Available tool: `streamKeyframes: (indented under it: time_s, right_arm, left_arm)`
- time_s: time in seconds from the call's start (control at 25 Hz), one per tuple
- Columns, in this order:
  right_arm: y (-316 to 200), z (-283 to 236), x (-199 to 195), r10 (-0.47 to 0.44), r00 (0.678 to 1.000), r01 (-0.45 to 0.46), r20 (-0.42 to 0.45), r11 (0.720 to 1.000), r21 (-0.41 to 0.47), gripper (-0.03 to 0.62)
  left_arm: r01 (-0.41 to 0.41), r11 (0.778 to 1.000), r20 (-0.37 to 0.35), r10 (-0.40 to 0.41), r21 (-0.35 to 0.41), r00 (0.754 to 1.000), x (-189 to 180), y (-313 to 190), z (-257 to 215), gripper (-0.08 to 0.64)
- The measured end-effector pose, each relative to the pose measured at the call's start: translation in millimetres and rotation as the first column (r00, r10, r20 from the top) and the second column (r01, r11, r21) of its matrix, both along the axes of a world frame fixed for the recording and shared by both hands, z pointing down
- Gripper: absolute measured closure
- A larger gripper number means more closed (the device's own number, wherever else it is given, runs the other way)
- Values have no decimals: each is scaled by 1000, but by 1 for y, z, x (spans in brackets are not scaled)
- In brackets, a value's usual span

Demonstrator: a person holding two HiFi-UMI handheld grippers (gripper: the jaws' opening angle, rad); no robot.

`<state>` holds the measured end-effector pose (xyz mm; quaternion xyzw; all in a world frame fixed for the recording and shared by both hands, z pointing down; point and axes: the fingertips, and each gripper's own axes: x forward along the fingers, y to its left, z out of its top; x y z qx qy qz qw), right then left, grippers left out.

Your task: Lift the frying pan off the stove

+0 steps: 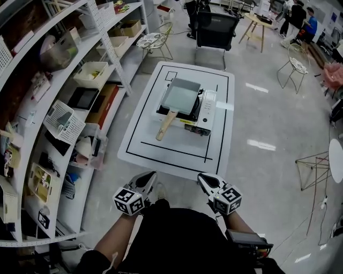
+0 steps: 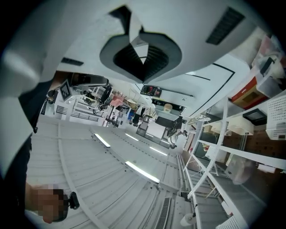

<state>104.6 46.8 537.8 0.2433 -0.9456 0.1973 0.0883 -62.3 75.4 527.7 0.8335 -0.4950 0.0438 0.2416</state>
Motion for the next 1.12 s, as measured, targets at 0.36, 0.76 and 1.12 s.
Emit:
streamKeyframes:
  time_s: [0.36, 0.76, 1.12]
  right_arm:
    - [-40, -6, -40, 65, 998, -64, -22, 998, 16, 566]
    - [-69, -6, -82, 179, 983, -179, -32, 984, 15, 567]
    - [-98, -18, -108, 290, 956, -291, -37, 957, 1, 566]
  left_arm:
    - [-62, 998, 4, 62, 9, 998, -43, -55, -4, 552]
    - [-152, 988, -21, 152, -8, 988, -86, -89, 4, 552]
    - [-225, 974, -38, 225, -4, 974, -118, -108, 5, 552]
